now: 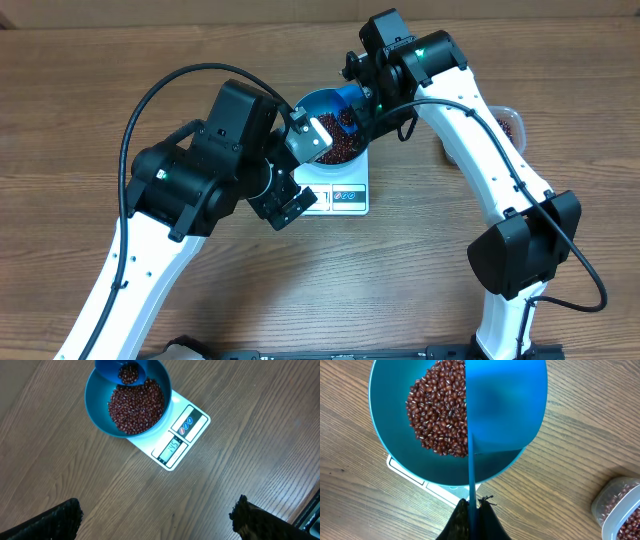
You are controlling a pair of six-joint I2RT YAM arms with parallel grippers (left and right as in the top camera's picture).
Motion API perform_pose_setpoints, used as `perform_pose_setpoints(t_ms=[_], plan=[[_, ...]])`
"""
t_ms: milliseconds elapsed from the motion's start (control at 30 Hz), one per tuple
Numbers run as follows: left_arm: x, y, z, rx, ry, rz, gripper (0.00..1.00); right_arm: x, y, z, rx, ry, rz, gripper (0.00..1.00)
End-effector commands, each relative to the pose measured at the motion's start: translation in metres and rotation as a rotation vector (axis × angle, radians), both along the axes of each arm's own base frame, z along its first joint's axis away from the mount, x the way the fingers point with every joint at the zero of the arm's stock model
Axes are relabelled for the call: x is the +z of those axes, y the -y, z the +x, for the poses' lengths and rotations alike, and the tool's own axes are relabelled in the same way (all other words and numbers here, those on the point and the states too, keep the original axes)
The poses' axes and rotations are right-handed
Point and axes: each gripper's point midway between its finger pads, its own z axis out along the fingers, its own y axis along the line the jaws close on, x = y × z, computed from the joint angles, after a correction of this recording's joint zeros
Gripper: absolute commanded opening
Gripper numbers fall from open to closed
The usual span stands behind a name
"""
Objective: Scoop item into bowl and weigh 150g on scale
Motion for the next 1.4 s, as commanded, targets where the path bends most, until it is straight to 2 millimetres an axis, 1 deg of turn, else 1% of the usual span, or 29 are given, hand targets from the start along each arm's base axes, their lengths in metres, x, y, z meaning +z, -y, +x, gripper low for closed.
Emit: perform_pose_setpoints(t_ms=[0, 333, 500, 533, 667, 800, 1367], plan=[[0.009, -0.001, 0.002, 0.006, 0.025, -0.01, 1.0, 0.016, -0.002, 0.005, 0.016, 0.052, 0.009, 0.04], [0.009, -0.001, 0.001, 0.006, 0.025, -0.01, 1.0, 0.028, 0.0, 0.003, 0.02, 0.083, 0.013, 0.04], [0.009, -0.001, 0.002, 0.006, 0.025, -0.01, 1.0, 0.035, -0.007, -0.002, 0.065, 0.111, 0.0, 0.04], [0.009, -0.001, 0.001, 0.006, 0.025, -0.01, 1.0, 0.036, -0.008, -0.003, 0.071, 0.124, -0.024, 0.04], [0.009, -0.001, 0.001, 0.006, 0.025, -0.01, 1.0, 0.036, -0.012, -0.007, 0.09, 0.148, -0.079, 0.04], [0.009, -0.001, 0.001, 0.006, 0.025, -0.01, 1.0, 0.036, -0.018, -0.01, 0.105, 0.151, -0.081, 0.04], [0.009, -0.001, 0.001, 0.006, 0.025, -0.01, 1.0, 0.036, -0.016, -0.008, 0.101, 0.16, -0.096, 0.04]])
